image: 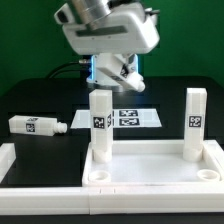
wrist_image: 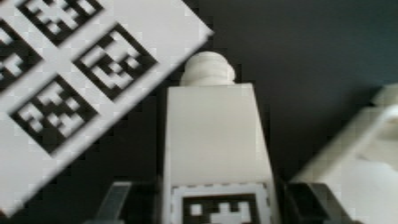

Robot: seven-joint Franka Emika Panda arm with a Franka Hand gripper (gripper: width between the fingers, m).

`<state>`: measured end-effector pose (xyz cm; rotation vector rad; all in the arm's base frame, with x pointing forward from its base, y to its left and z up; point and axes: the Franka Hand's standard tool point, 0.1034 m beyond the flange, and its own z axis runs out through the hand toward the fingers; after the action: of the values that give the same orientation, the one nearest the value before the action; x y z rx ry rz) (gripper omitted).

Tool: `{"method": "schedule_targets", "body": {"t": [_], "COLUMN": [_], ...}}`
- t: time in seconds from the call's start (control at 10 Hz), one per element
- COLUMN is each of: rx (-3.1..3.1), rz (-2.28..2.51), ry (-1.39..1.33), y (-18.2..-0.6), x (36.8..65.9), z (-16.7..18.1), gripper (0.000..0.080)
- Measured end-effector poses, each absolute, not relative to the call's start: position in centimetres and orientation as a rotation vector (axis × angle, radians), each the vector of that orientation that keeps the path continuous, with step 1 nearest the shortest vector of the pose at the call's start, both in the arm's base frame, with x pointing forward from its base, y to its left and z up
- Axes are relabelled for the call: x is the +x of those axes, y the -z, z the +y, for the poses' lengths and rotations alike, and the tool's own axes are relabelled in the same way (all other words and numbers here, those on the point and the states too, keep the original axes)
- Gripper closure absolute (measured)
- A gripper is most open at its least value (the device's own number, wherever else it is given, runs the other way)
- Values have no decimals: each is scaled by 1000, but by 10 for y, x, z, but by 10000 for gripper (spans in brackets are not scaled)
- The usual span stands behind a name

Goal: Assemble desk

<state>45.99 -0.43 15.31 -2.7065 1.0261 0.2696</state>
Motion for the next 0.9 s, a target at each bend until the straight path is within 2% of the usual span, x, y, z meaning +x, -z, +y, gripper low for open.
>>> {"method": "schedule_targets", "body": {"t": [0.1,0.5,0.8,0.9], "rx": [-2742,-2801,-2882,-2848], "rz": [1002,1049,914,912], "ry": [-118,245,428,538], "y": [-163,-160,-178,-179], "x": [484,496,557,566], "z": [-8,-3,-6,1], "gripper": [517,517,517,517]}}
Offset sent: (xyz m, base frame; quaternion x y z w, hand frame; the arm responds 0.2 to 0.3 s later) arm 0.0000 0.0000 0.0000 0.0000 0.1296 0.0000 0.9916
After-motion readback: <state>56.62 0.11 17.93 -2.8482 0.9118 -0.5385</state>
